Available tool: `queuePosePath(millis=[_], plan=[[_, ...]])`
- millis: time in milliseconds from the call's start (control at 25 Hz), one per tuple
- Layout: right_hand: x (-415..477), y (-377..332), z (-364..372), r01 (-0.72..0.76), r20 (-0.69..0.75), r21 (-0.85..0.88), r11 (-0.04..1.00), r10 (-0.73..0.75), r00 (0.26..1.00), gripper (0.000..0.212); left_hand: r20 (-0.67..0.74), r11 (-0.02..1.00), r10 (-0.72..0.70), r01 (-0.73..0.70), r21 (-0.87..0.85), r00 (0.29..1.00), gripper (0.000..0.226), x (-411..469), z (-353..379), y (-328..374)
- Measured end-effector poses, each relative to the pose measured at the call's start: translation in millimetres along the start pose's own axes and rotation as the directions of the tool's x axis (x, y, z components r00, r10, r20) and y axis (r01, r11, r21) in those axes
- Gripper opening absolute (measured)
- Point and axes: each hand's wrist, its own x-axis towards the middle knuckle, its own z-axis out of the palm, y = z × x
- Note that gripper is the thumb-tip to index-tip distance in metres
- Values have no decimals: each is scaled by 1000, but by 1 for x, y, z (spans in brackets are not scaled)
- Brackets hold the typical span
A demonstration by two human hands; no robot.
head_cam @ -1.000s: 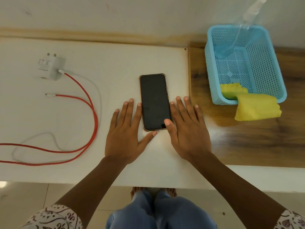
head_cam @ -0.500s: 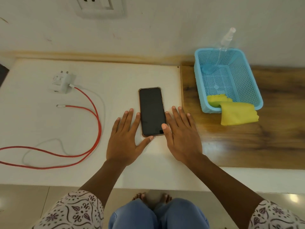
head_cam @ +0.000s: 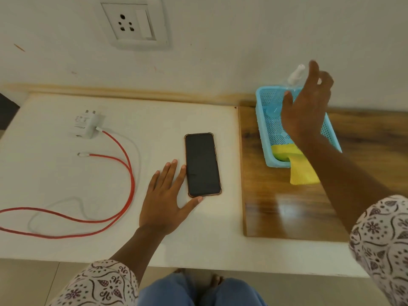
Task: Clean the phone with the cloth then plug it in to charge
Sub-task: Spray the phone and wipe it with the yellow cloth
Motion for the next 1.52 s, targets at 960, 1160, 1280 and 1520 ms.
queuePosePath(millis=[960, 1160, 1280, 1520], plan=[[-53, -83, 2, 407, 463, 370, 835, -545, 698, 41, -14, 999, 14, -14, 48, 1000, 83, 1, 3, -3], [-66, -69, 37, 685, 858, 121, 719, -423, 292, 59, -18, 999, 14, -14, 39, 1000, 83, 0, 4, -2], [-55, -75, 45, 715, 833, 59, 696, -429, 349, 58, -20, 999, 15, -14, 41, 1000, 83, 1, 3, -3], [-30, -89, 50, 725, 737, -11, 688, -485, 471, 63, -15, 998, 9, -8, 60, 1000, 84, 1, 4, -3]])
